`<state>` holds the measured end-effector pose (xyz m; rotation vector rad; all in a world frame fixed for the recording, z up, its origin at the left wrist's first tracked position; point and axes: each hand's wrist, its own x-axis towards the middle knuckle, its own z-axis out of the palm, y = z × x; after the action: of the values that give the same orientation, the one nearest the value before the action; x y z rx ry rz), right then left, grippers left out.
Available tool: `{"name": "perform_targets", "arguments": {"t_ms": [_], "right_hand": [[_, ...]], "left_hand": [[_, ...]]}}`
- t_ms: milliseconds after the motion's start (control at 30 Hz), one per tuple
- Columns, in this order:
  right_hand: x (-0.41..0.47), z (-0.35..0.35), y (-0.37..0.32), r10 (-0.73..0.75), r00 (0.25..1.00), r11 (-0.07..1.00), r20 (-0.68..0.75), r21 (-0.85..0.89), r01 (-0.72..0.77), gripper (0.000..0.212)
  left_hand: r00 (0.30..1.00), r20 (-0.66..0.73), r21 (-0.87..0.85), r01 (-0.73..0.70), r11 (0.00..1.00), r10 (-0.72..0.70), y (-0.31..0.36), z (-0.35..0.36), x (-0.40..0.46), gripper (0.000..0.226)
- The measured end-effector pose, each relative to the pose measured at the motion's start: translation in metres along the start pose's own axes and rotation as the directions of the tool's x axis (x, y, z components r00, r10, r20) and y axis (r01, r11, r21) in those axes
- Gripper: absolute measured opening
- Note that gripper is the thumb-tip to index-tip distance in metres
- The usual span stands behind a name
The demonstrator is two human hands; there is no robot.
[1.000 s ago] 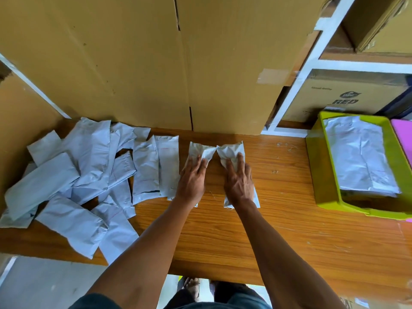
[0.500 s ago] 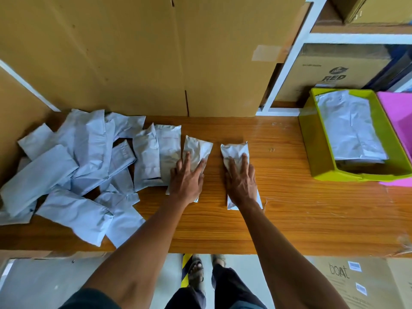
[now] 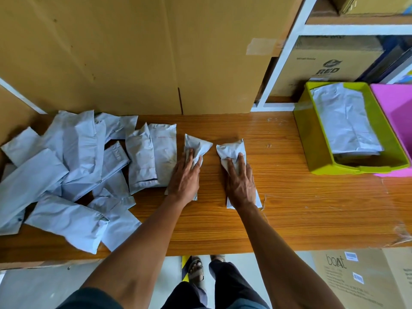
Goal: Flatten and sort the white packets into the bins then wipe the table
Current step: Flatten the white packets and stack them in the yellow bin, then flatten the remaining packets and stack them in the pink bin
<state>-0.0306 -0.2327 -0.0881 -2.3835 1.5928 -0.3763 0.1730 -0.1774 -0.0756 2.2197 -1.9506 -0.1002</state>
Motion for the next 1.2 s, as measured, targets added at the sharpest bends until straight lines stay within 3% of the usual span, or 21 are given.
{"name": "perform_targets", "arguments": {"t_ms": [133, 267, 500, 667, 833, 1200], "right_hand": [[-0.001, -0.009, -0.002, 0.001, 1.0, 1.0, -0.015, 0.02, 0.0, 0.059], [-0.003, -0.024, -0.005, 0.016, 0.999, 1.0, -0.031, 0.008, -0.016, 0.072], [-0.021, -0.06, -0.012, 0.041, 0.992, 0.999, -0.117, 0.002, -0.041, 0.054], [-0.042, -0.083, -0.006, 0.046, 0.979, 0.999, -0.199, -0.003, -0.048, 0.053], [-0.056, -0.117, 0.004, 0.096, 0.949, 0.995, -0.301, -0.011, -0.104, 0.055], [-0.079, -0.221, 0.094, 0.183, 0.818, 0.97, -0.546, -0.035, -0.24, 0.053]], "left_hand": [[1.0, 0.0, -0.006, -0.011, 1.0, 0.011, 0.002, -0.005, -0.001, 0.068], [1.0, 0.006, -0.04, -0.024, 0.999, 0.025, 0.012, -0.019, -0.004, 0.074], [0.997, -0.023, -0.087, -0.078, 0.993, 0.076, 0.037, -0.041, -0.013, 0.079], [0.991, -0.051, -0.096, -0.125, 0.987, 0.121, 0.057, -0.051, -0.016, 0.099], [0.974, -0.114, -0.123, -0.208, 0.97, 0.195, 0.092, -0.073, -0.014, 0.105], [0.902, -0.218, -0.067, -0.394, 0.917, 0.372, 0.226, -0.135, 0.023, 0.069]]}}
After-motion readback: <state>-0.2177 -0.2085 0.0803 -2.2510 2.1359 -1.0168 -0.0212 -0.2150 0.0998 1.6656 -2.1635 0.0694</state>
